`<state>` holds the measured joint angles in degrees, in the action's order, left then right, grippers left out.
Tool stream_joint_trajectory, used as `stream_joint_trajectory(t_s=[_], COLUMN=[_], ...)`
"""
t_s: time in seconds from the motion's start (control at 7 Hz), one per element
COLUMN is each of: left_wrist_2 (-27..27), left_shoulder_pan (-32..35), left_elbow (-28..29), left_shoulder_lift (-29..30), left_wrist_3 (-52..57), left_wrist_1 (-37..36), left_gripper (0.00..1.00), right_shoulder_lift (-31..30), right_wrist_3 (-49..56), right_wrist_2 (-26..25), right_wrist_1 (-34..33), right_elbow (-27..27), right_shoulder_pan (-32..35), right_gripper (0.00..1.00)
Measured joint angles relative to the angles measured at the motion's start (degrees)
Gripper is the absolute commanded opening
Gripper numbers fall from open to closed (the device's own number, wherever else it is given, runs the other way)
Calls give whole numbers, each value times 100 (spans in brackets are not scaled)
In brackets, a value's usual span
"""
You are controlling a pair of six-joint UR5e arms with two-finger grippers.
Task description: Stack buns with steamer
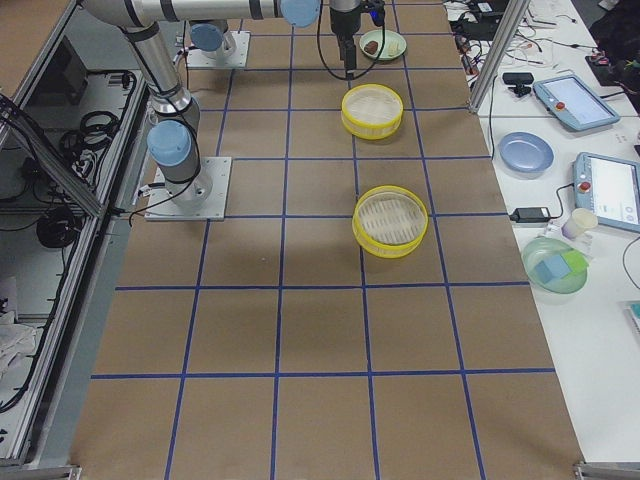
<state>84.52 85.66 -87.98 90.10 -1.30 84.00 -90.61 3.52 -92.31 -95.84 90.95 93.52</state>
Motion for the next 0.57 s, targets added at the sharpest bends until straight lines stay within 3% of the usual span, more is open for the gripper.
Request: stream_joint_trajectory(t_s=[0.57], left_wrist_2=[524], left_shoulder_pan=[-83], left_elbow=[-3], left_shoulder_lift=[13], left_wrist_3=[112], left_wrist_1=[307], left_gripper=[100], right_shoulder_lift=[0], right_wrist_3=[19], right_wrist_2=[10], right_wrist_1=[-5], right_elbow=[-6], right_shoulder_pan=[-7], right_gripper=[100])
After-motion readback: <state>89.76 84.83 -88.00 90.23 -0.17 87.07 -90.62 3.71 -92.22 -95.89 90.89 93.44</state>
